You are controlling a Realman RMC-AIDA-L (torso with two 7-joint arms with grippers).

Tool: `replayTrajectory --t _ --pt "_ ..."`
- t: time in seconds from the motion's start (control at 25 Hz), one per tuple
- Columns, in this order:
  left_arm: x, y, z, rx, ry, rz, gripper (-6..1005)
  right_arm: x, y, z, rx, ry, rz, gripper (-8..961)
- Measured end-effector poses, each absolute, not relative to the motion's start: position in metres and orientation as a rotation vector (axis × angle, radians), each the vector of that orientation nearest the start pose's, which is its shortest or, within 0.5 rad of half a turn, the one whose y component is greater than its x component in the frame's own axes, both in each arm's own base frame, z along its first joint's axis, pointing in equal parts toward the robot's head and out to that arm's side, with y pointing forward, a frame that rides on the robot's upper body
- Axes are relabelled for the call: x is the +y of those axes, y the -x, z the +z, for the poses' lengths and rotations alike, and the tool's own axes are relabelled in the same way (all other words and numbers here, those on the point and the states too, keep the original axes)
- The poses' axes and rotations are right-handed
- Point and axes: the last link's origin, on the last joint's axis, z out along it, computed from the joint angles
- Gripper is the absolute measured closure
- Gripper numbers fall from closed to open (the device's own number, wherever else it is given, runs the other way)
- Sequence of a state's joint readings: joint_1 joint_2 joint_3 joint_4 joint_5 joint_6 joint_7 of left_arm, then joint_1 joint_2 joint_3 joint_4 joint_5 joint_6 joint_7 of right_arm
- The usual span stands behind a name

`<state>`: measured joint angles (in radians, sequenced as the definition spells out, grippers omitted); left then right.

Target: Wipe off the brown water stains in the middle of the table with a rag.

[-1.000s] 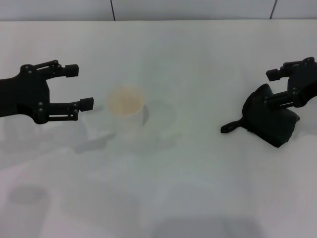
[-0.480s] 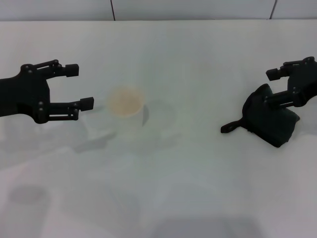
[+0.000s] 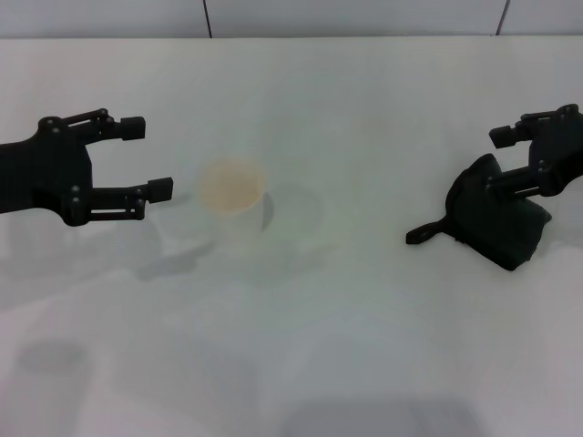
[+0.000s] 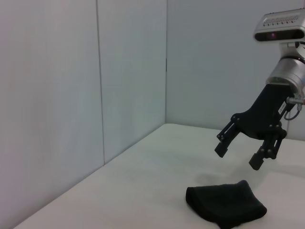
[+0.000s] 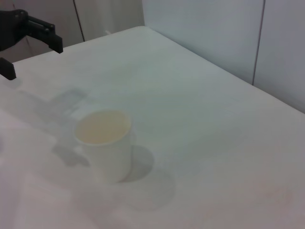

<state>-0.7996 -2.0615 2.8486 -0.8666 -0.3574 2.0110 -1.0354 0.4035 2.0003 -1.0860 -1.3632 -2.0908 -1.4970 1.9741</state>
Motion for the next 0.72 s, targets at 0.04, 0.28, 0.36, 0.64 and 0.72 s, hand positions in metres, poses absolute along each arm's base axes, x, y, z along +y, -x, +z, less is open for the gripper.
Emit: replayTrajectory --t 0.04,0.28,0.36,0.64,0.72 --pt "0.3207 0.2646 0.0712 -0.302 2.705 -0.675 115 0.347 -0.2115 0.0709 0.554 2.686 0.155 124" --pt "0.3211 0.2641 0.0712 -0.3 2.706 -0.675 115 0.347 -0.213 0.0713 0.564 2.683 0.158 124" --pt "0.3213 0.2638 0.0712 -0.299 2.706 -0.675 115 0.3469 -0.2136 0.071 0.568 2.684 0.158 124" --pt "0.3224 0.2625 0.0712 -0.294 2.708 -0.676 115 0.347 -0.2136 0.0708 0.568 2.685 0.158 124" --pt "0.3225 0.2624 0.0712 -0.293 2.708 -0.677 115 0.3471 -0.2134 0.0708 0.567 2.686 0.158 124"
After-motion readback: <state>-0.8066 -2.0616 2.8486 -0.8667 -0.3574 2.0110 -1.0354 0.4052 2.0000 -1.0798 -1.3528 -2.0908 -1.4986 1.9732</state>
